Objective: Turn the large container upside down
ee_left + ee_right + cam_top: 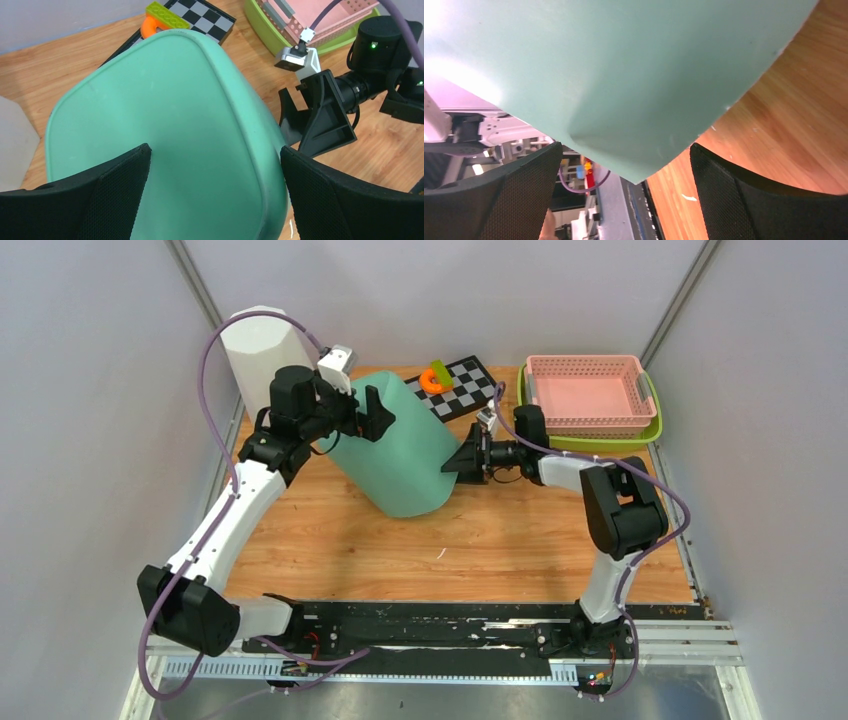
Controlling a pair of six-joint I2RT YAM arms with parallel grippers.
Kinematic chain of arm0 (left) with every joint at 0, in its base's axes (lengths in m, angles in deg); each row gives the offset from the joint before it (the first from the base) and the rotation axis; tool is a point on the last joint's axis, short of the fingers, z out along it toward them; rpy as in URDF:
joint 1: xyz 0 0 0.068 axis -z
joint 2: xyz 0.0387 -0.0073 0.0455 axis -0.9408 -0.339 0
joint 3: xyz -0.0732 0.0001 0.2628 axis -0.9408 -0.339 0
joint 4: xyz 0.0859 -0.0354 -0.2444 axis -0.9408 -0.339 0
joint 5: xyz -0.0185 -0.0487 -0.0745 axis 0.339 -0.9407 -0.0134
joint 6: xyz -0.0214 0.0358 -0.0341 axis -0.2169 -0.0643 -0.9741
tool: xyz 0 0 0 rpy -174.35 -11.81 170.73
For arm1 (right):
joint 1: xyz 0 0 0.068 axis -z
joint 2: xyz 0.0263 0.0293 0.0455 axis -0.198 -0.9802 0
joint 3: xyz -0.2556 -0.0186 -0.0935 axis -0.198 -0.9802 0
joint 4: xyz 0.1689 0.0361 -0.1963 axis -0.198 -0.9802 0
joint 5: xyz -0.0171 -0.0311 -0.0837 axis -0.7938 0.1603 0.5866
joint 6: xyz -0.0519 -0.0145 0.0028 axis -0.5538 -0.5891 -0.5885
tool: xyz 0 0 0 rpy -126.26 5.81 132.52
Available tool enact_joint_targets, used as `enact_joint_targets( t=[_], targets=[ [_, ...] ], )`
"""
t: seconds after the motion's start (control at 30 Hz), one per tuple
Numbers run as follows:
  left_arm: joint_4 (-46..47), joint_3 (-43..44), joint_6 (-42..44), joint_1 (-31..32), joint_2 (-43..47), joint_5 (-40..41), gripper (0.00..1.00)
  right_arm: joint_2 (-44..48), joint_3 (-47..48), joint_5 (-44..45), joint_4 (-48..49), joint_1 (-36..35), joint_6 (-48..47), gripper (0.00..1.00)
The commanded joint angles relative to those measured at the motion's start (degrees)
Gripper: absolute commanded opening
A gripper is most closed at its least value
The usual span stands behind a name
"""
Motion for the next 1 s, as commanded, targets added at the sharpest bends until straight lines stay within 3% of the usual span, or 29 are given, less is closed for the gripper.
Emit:
enact_joint_targets(
  t=[0.0, 0.3, 0.97],
  targets=[
    [-6.1, -2.9, -2.1, 0.1, -2.4, -4.3, 1.0, 4.7, 2.5, 3.1, -12.6, 2.1, -10.7, 1.0],
    [-5.2, -3.0, -3.2, 0.1, -3.0, -6.1, 1.0, 9.9, 3.5, 6.8, -25.2, 3.2, -20.0, 1.0],
    [-2.5, -5.1, -5.3, 0.1, -3.2, -8.9, 1.0, 5.1, -1.4, 5.7, -17.8, 3.2, -14.7, 1.0]
  ],
)
